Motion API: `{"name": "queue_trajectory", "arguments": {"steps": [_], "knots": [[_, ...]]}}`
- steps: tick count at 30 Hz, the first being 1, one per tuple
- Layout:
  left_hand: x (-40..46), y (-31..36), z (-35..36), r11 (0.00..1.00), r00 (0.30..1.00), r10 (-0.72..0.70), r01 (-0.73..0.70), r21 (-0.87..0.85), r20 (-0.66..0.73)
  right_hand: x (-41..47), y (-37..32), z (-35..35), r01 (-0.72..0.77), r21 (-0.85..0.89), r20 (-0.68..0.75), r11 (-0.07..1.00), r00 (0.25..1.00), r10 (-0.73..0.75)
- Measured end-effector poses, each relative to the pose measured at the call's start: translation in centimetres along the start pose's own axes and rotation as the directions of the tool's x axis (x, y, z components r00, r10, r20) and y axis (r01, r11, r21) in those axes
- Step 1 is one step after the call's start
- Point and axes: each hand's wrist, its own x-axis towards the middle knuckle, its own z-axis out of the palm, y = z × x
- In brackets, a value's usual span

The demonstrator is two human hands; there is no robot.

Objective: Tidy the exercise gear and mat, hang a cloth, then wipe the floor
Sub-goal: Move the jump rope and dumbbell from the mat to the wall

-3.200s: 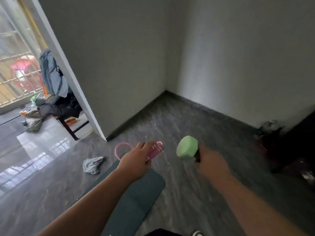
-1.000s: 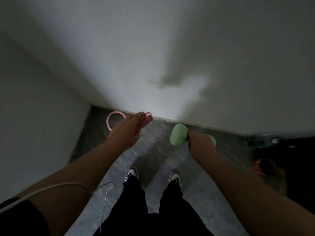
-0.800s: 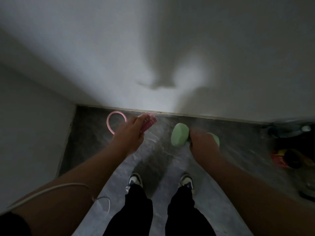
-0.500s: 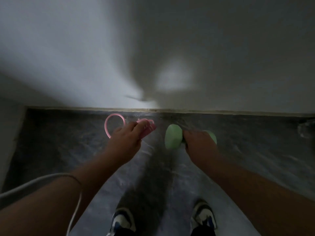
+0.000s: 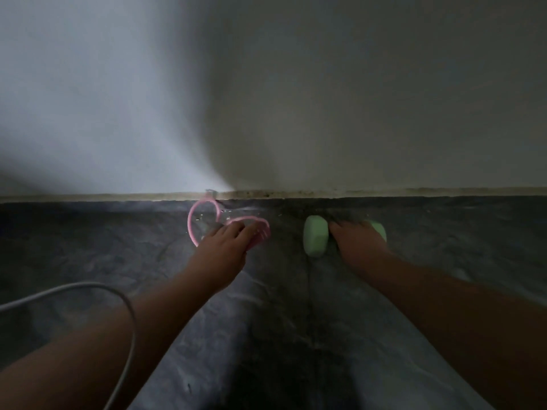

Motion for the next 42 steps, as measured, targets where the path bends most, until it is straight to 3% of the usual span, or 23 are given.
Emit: {"name": "queue_trajectory", "arguments": {"steps": [5,14,23,26,33,42], "knots": [[-0.6,-0.3,0.9,0.985,0.992,-0.130,0.130,-0.117,0.007,0.3,-0.6,1.0,-0.015,-0.023,0.028,1.000,0.999,0.015],[0.5,0.7,2.5,0.984,0.992,-0.127,0.127,-0.126,0.003,0.6,-0.8,1.3,0.041,-0.088,0.014,0.995,0.999,-0.040],[1.9,2.4,3.5,0.971,0.990,-0.140,0.138,-0.193,0.005,-0.2,-1.2,0.8,0.050,0.066,-0.074,0.997,0.996,-0.045],[2.0,2.7,4.0,0.970,0.979,-0.197,0.203,-0.136,0.058,-0.9,-1.8,0.1,0.067,0.123,-0.111,0.990,0.992,-0.054],[0.4,2.0,4.9,0.993,0.983,-0.120,0.116,0.039,0.137,-1.7,-3.2,0.6,0.090,0.052,-0.107,0.995,0.991,-0.084],[0.1,2.4,1.7,0.993,0.980,-0.115,0.114,0.018,0.163,-2.6,-3.4,-1.1,0.099,0.050,-0.112,0.994,0.989,-0.093]]}}
